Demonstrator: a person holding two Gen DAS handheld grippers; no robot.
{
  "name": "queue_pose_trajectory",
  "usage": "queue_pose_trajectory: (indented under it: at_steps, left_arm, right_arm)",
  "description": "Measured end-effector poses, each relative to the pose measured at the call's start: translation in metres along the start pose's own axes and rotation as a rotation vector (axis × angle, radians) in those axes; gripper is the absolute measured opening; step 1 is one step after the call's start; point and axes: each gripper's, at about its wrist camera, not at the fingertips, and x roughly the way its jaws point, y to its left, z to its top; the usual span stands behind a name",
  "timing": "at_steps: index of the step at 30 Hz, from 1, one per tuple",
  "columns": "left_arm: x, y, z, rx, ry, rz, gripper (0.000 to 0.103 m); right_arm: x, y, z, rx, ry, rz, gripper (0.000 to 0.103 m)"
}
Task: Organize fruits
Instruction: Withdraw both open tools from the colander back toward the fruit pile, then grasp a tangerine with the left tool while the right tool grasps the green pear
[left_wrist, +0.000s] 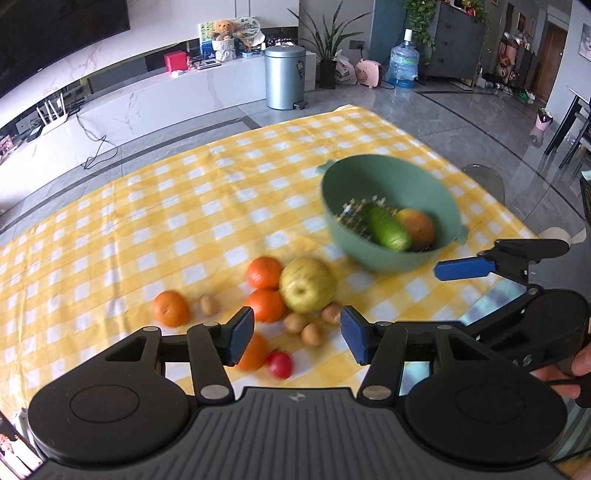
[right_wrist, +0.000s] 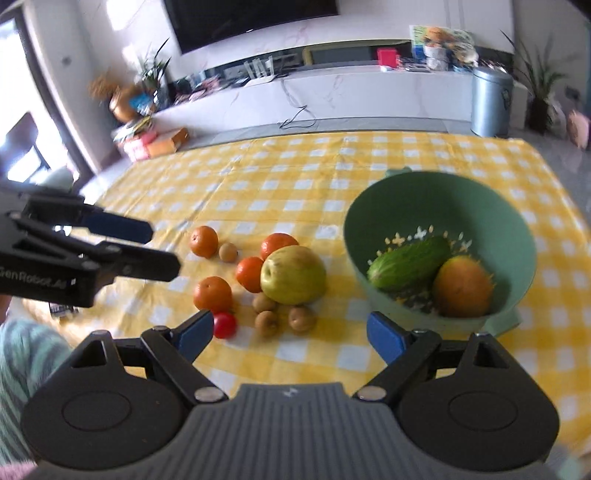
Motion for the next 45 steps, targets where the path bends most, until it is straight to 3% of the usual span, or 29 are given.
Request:
queue_pose_trajectory:
  at_steps: [4,6,12,25,32,45]
  left_arm:
    - [0.004,0.020,-0.016,-0.008,0.009,-0.005,0.063]
    - [0.009,0.027,-0.023,-0.007,0.016,-0.007,0.063]
    - [0.029,0.035,-0.039,0.013,0.054,-0.023,0.063]
    - [0.079,0.055,-0.042,-0.116,0.119,-0.046,0.063]
    - [0.094,0.067,-0.041,-0.186,0.156,-0.075,0.057]
    - [0.111,0.077,-0.037,-0.263,0.188,-0.095,0.055]
  right_arm:
    - [0.010,0.009,-0.010,0.015,-0.018,-0.021,0.085]
    - [0.016,0.010,-0.012,0.026,-0.024,-0.022,0.076]
    - [0.032,0.020,-0.014,0.006,-0.032,-0.042,0.069]
    - [0.077,0.010,-0.002,0.166,-0.043,-0.074,0.069]
    - [0.095,0.009,0.006,0.183,-0.041,-0.071,0.069]
    - [0.118,-0.003,0.007,0.221,-0.032,-0.057,0.069]
